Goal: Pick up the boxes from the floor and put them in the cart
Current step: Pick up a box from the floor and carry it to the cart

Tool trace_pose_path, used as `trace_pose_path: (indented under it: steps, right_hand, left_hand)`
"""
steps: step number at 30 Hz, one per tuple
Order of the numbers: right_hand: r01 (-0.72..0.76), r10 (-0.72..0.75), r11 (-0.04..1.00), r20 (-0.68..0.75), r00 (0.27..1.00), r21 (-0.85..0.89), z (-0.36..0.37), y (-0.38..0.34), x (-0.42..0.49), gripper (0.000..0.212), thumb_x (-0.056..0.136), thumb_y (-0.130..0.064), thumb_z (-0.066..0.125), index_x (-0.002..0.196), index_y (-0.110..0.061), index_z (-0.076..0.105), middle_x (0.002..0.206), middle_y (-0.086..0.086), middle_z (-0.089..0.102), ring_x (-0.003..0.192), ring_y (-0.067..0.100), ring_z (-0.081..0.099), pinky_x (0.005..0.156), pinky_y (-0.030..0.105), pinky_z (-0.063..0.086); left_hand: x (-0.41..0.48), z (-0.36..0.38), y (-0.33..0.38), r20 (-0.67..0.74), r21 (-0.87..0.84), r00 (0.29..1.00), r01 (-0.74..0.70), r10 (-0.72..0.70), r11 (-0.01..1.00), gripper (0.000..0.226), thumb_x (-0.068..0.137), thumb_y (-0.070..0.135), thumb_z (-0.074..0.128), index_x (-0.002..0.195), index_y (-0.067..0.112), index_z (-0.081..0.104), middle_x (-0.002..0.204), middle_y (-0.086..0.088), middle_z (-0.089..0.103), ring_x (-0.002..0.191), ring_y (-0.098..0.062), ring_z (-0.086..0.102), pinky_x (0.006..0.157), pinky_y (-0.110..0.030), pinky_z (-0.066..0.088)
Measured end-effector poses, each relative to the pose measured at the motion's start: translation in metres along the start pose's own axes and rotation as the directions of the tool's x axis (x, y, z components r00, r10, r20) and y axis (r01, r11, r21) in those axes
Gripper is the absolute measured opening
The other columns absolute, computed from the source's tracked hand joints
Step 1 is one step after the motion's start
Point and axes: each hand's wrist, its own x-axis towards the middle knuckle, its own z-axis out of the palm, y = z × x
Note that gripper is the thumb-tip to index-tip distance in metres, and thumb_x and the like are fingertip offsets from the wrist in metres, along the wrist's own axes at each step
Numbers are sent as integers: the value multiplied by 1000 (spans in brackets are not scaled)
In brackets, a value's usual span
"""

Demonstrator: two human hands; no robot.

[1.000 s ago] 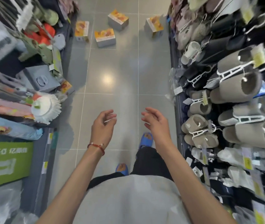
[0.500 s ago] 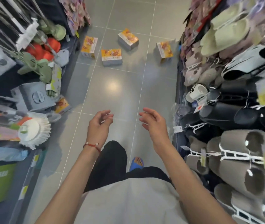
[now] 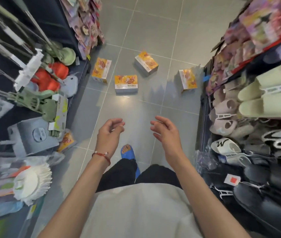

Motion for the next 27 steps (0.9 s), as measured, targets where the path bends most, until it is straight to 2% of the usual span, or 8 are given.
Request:
trace_pose_path:
  steps: [3,6,12,17,22,24,27]
  right_hand:
    - [-27,27,1000,-9,1000,14,20,-36,45,23,102,-13,59,123,-19,67,115,2,75,99,13,69,95,30,54]
    - [-48,48,999,-5,999,20,36,-67,92,21,102,-14,60,121,-20,67,114,2,76,96,11,70,93,30,54]
    - [-137,137,990,5,991,-11,58,-128,204,18,99,-17,65,115,-25,70,116,4,76,104,16,71,91,27,54]
    - [-142,149,985,80,986,-95,74,-181,287,24,100,-21,63,124,-23,68,116,2,74,108,16,70,95,30,54]
    - [-172,205,957,128,970,-232,92,-231,364,21,102,-20,58,120,-26,66,121,4,72,105,15,68,93,28,53]
    - [-182,217,951,120,969,-250,103,-242,386,22,102,-19,57,121,-26,67,121,4,72,105,15,68,91,27,53]
    - [-213,250,938,104,963,-274,123,-254,415,24,103,-17,55,124,-23,66,123,5,70,105,15,67,91,27,53]
  left_hand:
    - [49,6,36,4,26,1000,23,-23,999,22,98,8,54,115,15,66,115,-2,70,110,-18,66,85,-20,47]
    - [97,14,65,-20,12,998,60,-60,998,20,98,9,54,111,19,66,113,-1,71,108,-20,66,89,-26,48]
    - [198,39,115,-88,3,989,120,-119,993,19,98,13,56,104,26,67,112,1,72,108,-20,67,89,-31,50]
    - [273,57,154,-183,-73,972,139,-150,988,22,96,9,56,96,27,69,111,-2,71,112,-24,66,95,-35,50]
    - [348,77,195,-198,-125,966,142,-165,982,20,97,12,55,100,27,67,107,3,72,108,-19,67,91,-32,50]
    - [374,78,204,-185,-139,964,166,-190,976,19,98,11,55,102,24,66,103,5,71,105,-19,67,85,-29,50]
    - [417,70,212,-158,-131,961,206,-226,970,16,99,11,55,107,20,65,111,-2,71,105,-20,68,80,-23,48]
